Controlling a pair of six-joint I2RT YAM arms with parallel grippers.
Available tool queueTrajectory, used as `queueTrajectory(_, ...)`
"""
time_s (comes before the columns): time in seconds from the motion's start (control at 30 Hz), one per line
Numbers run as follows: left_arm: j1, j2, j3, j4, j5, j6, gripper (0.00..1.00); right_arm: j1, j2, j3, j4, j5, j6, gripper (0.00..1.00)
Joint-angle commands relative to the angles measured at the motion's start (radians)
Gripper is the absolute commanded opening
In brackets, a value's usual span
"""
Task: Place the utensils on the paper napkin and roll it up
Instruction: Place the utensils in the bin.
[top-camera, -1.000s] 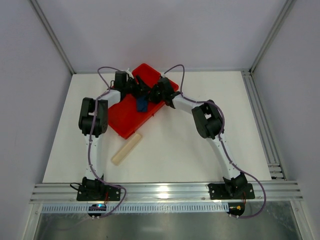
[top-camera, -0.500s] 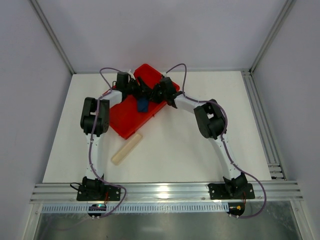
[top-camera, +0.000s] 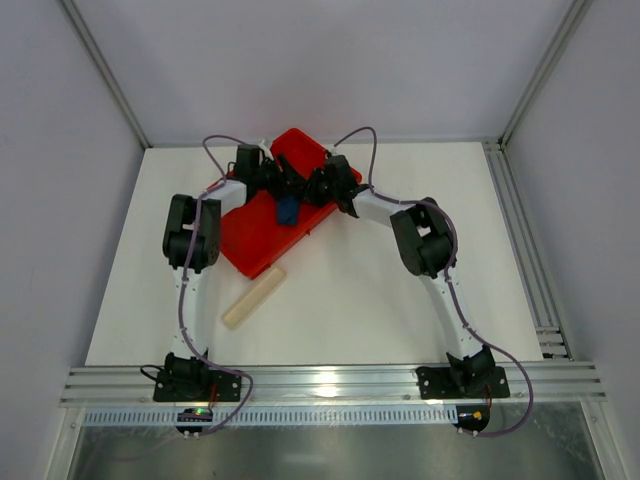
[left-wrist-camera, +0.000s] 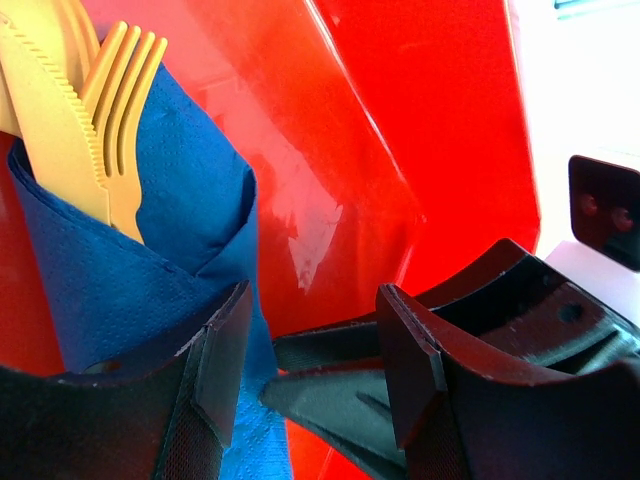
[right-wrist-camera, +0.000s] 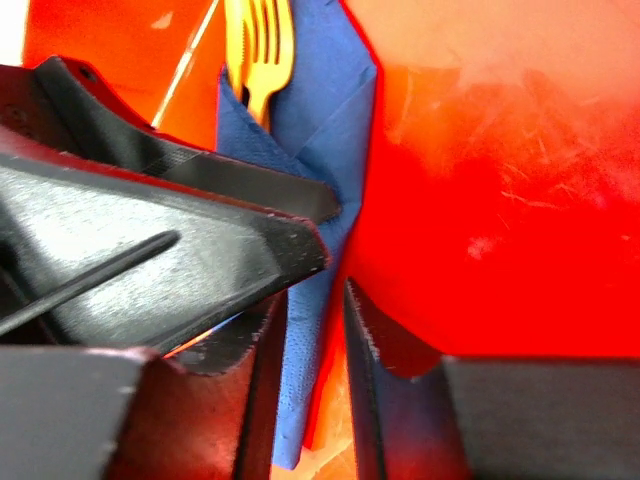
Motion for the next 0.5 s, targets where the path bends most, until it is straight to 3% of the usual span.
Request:
queueTrajectory(0.0,-0.001,0.026,0.041,-0.024,0.004,0.026,0.57,-0.003,-0.071,-0.004,0.06,-0.015,-0.039,0.33)
queueTrajectory(0.33,-0.001,0.037,0.057,-0.038,-0.001,0.029,0.57,-0.004,-0.088,0.011,0.047,-0.001,-0.079,0.31)
queueTrajectory(0.47,-0.003,0.043,0.057,-0.038,0.001,0.031,0.57,-0.004,-0.115,-0.005,0.031,0.026,-0.096,0.38)
